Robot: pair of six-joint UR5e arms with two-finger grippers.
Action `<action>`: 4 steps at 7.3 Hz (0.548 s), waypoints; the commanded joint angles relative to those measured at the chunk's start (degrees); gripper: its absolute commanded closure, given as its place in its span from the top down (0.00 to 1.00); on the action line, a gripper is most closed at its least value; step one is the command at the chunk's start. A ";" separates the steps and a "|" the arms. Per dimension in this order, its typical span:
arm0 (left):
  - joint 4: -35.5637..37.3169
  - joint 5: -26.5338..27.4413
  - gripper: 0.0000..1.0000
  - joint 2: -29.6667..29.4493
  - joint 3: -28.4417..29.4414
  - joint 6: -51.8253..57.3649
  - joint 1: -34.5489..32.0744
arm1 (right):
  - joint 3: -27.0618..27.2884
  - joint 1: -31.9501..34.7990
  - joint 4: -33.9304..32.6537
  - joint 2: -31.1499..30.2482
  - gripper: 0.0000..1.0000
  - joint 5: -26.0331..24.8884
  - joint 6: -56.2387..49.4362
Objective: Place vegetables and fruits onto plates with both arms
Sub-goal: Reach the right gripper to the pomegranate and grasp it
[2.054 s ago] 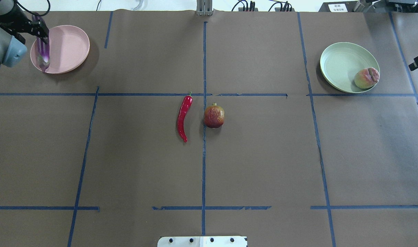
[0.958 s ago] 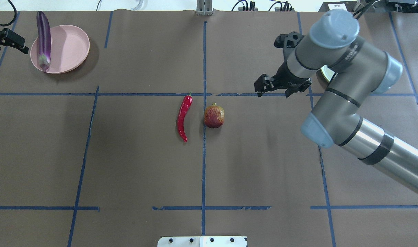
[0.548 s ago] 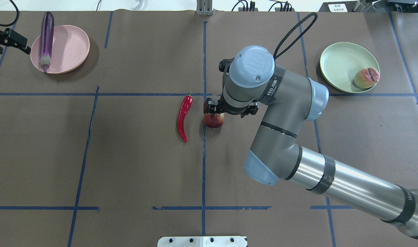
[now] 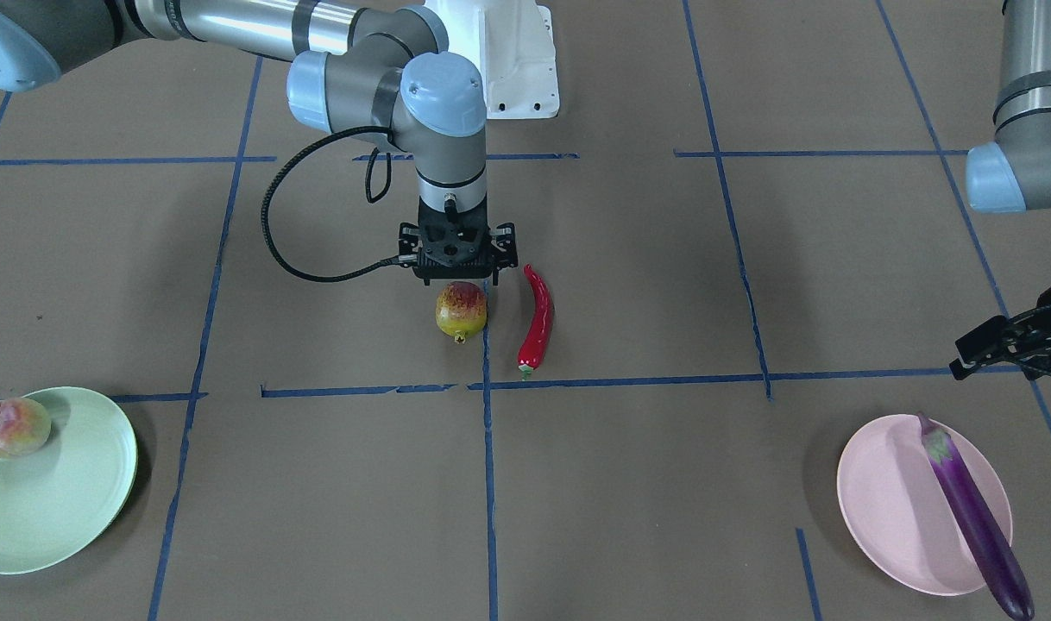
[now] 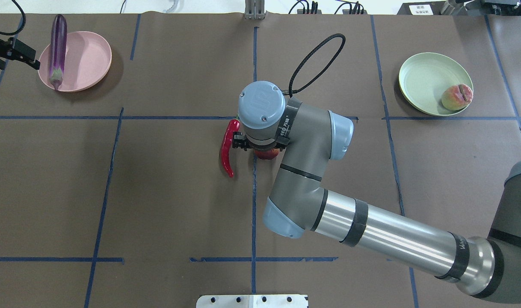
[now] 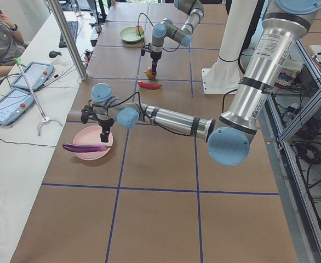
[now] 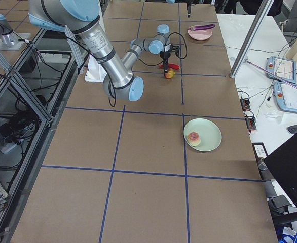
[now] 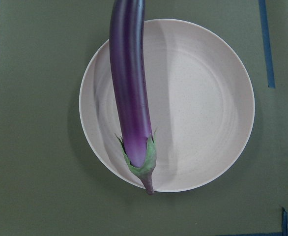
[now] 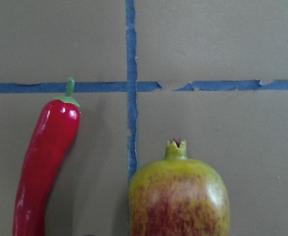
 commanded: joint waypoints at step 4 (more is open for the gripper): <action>0.00 0.10 1.00 0.23 -0.41 -0.12 0.03 | -4.33 0.12 -0.19 0.33 1.00 -1.45 -9.20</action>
